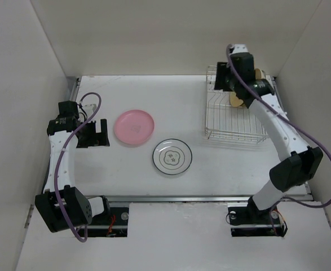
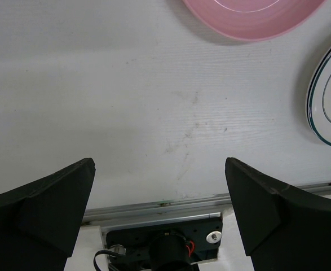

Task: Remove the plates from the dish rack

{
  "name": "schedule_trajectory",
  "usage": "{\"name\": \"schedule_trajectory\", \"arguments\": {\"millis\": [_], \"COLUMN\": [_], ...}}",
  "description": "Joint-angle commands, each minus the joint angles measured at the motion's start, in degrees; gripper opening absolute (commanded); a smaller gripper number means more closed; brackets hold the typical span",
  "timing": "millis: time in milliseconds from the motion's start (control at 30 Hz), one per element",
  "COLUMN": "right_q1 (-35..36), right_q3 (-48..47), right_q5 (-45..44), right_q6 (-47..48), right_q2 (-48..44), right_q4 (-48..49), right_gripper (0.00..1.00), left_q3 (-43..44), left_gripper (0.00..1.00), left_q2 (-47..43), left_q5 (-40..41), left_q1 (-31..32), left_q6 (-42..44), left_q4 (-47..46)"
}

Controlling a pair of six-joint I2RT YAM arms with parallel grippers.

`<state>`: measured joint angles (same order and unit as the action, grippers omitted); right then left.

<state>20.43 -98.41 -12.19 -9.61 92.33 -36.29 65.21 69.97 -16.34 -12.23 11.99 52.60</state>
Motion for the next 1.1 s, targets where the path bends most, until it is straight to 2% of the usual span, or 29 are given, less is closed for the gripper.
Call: {"name": "schedule_trajectory", "arguments": {"millis": [0, 133, 300, 433, 567, 600, 800, 900, 933, 1067], "right_q1": [-6.3, -12.8, -16.6, -16.6, -16.6, -16.6, -16.6, -16.6, -16.6, -15.3], "right_q3": [-6.9, -16.1, -23.7, -23.1, -19.7, -19.7, -17.3, -16.7, -16.7, -13.9], "right_q5": [-13.8, -12.5, -13.1, -13.1, -13.8, -14.8, -20.2, -19.6, -19.6, -23.9], "right_q6": [-6.7, -8.1, -8.1, -8.6, -8.6, -8.6, -8.6, -7.3, -7.3, -6.7], "right_q2": [5.3, 13.0, 21.4, 25.8, 26.7, 26.7, 26.1, 26.1, 25.4, 21.7], "right_q4": [1.6, -0.5, -1.7, -0.5, 3.4, 3.4, 5.4, 5.4, 5.4, 6.9], "right_gripper": [0.61, 0.75, 0.75, 0.75, 0.59, 0.50, 0.33, 0.11, 0.00, 0.00], "left_q3": [-0.3, -0.3, -0.9, -0.9, -0.9, -0.9, -0.3, -0.3, -0.3, -0.3], "left_gripper": [1.00, 1.00, 1.00, 1.00, 1.00, 1.00, 1.00, 1.00, 1.00, 1.00], "left_q2": [-1.6, -1.1, 0.1, 1.2, 1.8, 1.8, 1.2, 0.7, 0.7, -0.4], "left_q5": [-0.7, -0.7, -0.2, -0.2, -0.2, -0.2, -0.2, -0.2, -0.2, -0.8], "left_q1": [-0.3, -0.3, -0.3, -0.3, -0.3, -0.3, -0.3, -0.3, -0.3, -0.3], "left_q6": [0.9, 0.9, 0.9, 0.9, 0.9, 0.9, 0.9, 0.9, 0.9, 0.9], "left_q4": [1.0, 1.0, 1.0, 1.0, 1.0, 1.0, 1.0, 1.0, 1.0, 1.0]}}
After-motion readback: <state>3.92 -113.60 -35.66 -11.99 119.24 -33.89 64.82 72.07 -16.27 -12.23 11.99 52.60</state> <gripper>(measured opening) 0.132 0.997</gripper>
